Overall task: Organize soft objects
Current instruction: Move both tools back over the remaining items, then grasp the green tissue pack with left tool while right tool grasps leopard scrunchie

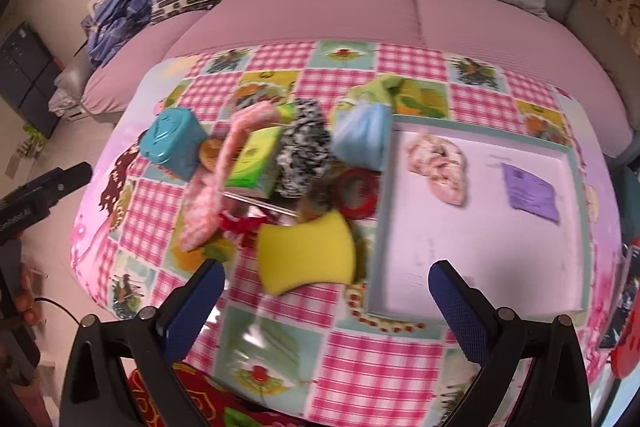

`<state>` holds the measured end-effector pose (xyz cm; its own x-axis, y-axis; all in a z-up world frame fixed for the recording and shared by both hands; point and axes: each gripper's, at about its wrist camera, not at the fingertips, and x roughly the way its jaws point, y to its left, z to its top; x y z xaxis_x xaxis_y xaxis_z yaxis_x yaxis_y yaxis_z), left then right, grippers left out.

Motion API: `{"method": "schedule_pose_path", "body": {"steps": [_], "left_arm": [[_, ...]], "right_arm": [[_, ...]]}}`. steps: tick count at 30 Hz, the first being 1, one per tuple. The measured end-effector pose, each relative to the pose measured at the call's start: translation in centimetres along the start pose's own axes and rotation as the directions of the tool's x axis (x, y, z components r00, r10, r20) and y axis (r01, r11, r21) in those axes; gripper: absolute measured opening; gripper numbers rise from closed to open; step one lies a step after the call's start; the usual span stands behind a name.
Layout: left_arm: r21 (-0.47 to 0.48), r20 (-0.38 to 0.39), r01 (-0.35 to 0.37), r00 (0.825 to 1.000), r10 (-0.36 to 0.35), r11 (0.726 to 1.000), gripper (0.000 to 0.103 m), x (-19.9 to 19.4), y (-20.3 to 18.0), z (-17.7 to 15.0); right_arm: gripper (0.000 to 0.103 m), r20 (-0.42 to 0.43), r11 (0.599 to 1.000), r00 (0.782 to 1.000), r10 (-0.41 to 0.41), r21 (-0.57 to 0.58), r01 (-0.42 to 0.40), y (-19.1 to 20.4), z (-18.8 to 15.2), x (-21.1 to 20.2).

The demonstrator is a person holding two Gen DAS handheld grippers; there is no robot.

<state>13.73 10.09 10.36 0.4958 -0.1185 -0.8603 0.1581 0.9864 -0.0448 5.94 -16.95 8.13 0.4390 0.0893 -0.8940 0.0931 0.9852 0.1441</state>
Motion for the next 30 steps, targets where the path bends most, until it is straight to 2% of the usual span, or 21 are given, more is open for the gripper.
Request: {"method": "schedule_pose_path", "body": {"steps": [9, 12, 17, 19, 23, 25, 30], "left_arm": [[-0.051, -0.051, 0.069, 0.996, -0.072, 0.996, 0.094, 2.2, -1.2, 0.6], [-0.04, -0.059, 0.086, 0.994, -0.088, 0.995, 0.094, 2.8, -2.3, 1.1], [0.009, -0.07, 0.124, 0.99, -0.123, 0.992, 0.094, 4.0, -4.9, 1.8], [0.019, -0.076, 0.136, 0.988, -0.135, 0.99, 0.094, 4.7, -5.9, 1.9], [0.029, -0.086, 0.177, 0.981, -0.174, 0.984, 0.094, 5.9, -7.7, 1.9], [0.049, -0.095, 0.193, 0.978, -0.187, 0.98, 0.094, 6.6, -8.8, 1.7], [0.089, -0.117, 0.228, 0.969, -0.217, 0.97, 0.094, 7.9, -11.0, 1.3]], "right_arm": [[0.103, 0.011, 1.0, 1.0, 0.014, 0.013, -0.015, 0.8, 2.3, 0.7], [0.102, 0.016, 0.999, 1.0, 0.017, 0.028, -0.018, 0.4, 3.3, 1.0], [0.096, 0.024, 0.997, 0.999, 0.041, 0.071, -0.042, -0.5, 5.2, 1.8], [0.087, 0.022, 0.994, 0.998, 0.055, 0.093, -0.056, -1.1, 5.8, 2.4], [0.079, 0.0, 0.986, 0.995, 0.099, 0.135, -0.098, -2.2, 6.8, 4.0], [0.07, -0.009, 0.984, 0.994, 0.111, 0.141, -0.109, -2.5, 7.0, 4.7], [0.07, -0.022, 0.968, 0.984, 0.177, 0.186, -0.17, -3.3, 7.6, 6.4]]}}
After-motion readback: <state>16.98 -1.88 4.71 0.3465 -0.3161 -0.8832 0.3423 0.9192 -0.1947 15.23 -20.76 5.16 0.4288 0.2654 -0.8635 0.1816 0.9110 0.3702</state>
